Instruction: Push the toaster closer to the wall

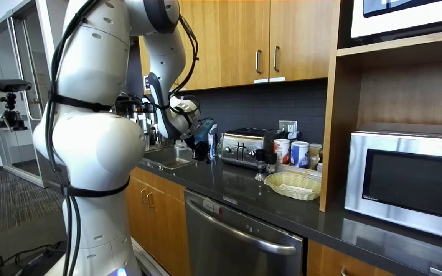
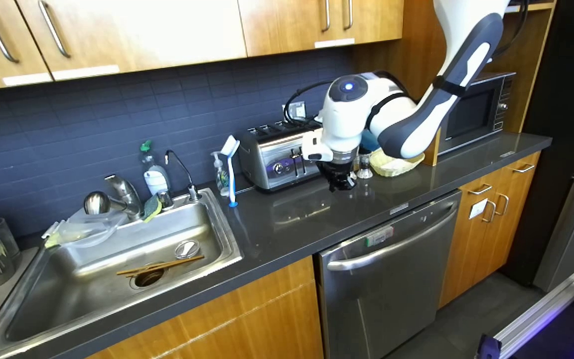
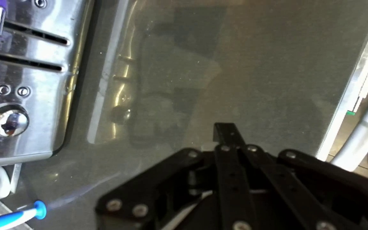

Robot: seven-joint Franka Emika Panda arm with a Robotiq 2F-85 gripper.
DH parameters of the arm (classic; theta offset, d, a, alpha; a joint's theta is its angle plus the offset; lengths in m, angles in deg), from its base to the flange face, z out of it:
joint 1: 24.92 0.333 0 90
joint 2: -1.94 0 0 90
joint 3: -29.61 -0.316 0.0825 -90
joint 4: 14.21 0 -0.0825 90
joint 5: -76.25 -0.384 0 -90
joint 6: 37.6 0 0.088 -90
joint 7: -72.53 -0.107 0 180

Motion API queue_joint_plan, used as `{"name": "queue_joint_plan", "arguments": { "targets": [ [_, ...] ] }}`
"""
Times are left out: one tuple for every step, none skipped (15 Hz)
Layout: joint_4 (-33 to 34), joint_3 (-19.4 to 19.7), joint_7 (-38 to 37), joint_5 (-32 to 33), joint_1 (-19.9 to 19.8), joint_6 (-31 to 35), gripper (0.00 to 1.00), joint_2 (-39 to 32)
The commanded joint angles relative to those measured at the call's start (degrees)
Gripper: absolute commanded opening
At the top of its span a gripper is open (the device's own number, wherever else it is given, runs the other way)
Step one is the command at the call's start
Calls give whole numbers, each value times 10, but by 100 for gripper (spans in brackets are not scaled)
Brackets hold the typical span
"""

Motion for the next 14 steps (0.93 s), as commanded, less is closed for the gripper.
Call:
{"name": "queue_joint_plan", "arguments": {
  "targets": [
    [-5, 0, 5, -8, -2, -1, 1, 4],
    [-10, 0, 9, -14, -4, -1, 1, 8],
    [-14, 0, 10, -16, -4, -1, 1, 11],
    [-15, 0, 11, -17, -5, -1, 1, 13],
    [-16, 0, 11, -17, -5, 0, 1, 14],
    [-17, 0, 11, -17, -5, 0, 1, 14],
    [-17, 0, 11, -17, -5, 0, 1, 14],
    [-17, 0, 11, -17, -5, 0, 1, 14],
    [-18, 0, 11, -17, -5, 0, 0, 15],
    [-10, 0, 6, -9, -3, 4, 0, 6],
    [-5, -1, 4, -5, -1, 9, 0, 1],
    [2, -3, 2, 5, 4, 12, 0, -3],
    [10, -6, 2, 11, 8, 16, 0, -7],
    [20, -9, 2, 18, 14, 21, 0, -13]
  ]
}}
